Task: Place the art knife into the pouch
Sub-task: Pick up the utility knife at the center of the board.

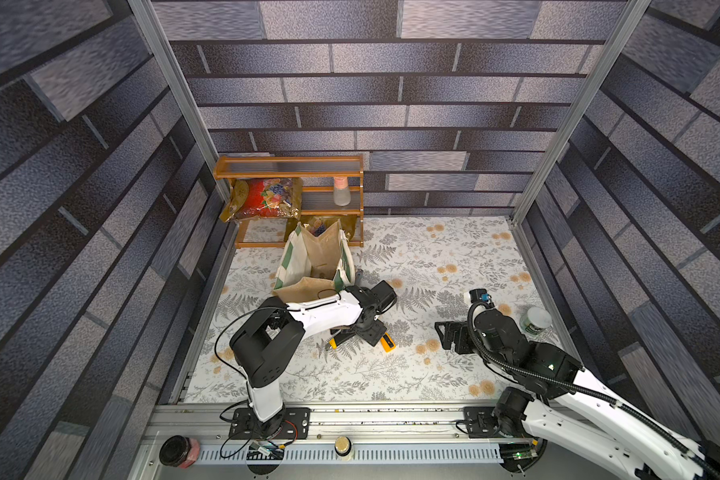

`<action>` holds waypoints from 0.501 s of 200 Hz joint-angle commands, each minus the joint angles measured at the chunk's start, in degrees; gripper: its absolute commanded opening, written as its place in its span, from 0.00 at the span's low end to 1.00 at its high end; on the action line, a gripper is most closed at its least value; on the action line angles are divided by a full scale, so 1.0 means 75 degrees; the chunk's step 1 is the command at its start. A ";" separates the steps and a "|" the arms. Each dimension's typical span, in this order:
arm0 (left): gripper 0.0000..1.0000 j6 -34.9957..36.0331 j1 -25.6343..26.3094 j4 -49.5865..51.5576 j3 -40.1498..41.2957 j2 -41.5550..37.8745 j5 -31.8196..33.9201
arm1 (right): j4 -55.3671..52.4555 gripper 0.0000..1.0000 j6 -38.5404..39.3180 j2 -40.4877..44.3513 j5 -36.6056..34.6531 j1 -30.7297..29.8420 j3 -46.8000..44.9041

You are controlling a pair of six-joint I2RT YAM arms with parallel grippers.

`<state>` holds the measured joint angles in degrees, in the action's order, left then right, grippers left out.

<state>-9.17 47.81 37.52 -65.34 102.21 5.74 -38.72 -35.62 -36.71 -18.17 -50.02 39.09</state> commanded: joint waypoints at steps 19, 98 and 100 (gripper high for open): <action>0.81 -0.0008 -0.0205 0.0034 0.0033 0.0159 0.0211 | -0.0184 0.95 -0.0094 0.0055 -0.0190 -0.0028 -0.0141; 0.74 -0.0321 -0.0274 -0.0037 0.0453 0.0182 -0.0046 | -0.0203 0.95 -0.0108 0.0034 -0.0331 -0.0034 -0.0144; 0.73 -0.0329 -0.0273 -0.0043 0.0469 0.0186 -0.0046 | -0.0213 0.95 -0.0113 0.0032 -0.0331 -0.0034 -0.0131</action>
<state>-9.72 45.98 36.40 -63.77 102.61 6.07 -38.74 -35.81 -36.62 -19.27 -50.02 38.63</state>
